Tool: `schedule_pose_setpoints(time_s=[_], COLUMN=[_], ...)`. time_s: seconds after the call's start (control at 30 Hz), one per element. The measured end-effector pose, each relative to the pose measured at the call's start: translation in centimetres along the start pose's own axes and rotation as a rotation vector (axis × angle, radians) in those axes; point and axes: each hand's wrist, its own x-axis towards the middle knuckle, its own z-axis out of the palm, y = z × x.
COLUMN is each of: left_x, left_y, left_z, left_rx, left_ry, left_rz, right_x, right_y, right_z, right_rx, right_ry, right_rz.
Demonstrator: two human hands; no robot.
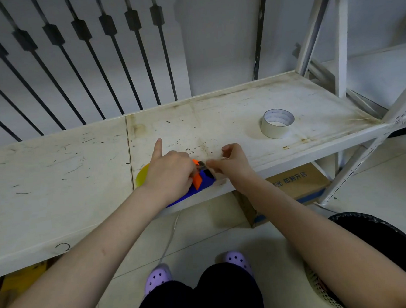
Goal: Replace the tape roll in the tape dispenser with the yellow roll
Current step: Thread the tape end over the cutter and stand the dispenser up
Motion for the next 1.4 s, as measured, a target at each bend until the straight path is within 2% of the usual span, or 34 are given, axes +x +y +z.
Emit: schedule_pose_setpoints(time_s=[0.23,0.33,0.5,0.6,0.77,0.93,1.13,1.3,1.4], left_x=[-0.1,0.0,-0.2,-0.4,-0.1,0.6,2.5,3.0,3.1], left_y=[0.0,0.0,0.1,0.0,-0.3,0.2,1.3,1.3,1.2], left_z=[0.0,0.1,-0.1,-0.1,-0.5,-1.0,-0.7,-0.4,-0.2], left_rx=[-0.039,-0.010,0.025,-0.013,-0.214,-0.172,-0.106,-0.161,-0.167], left_ry=[0.052,0.024,-0.038,-0.020,-0.041,-0.081,-0.121,-0.143,-0.148], left_rz=[-0.036,-0.015,0.062,0.067,-0.024,-0.048,-0.069,-0.099,-0.107], right_x=[0.5,0.5,0.7,0.0,-1.6,-3.0,-3.3,-3.3,-2.7], right_y=[0.7,0.7,-0.2,-0.6,0.2,1.2,2.3,2.3,1.6], right_z=[0.8,0.5,-0.1,-0.6,-1.2,-0.6,-0.6,-1.6,-1.9], right_rx=[-0.102,-0.132,-0.228,-0.275,-0.147,0.065,0.004,0.034,-0.074], right_ry=[-0.001,-0.008,-0.045,-0.053,-0.014,0.043,0.107,0.107,0.082], right_rz=[0.006,0.001,-0.071,-0.121,-0.067,0.038,-0.016,-0.024,-0.051])
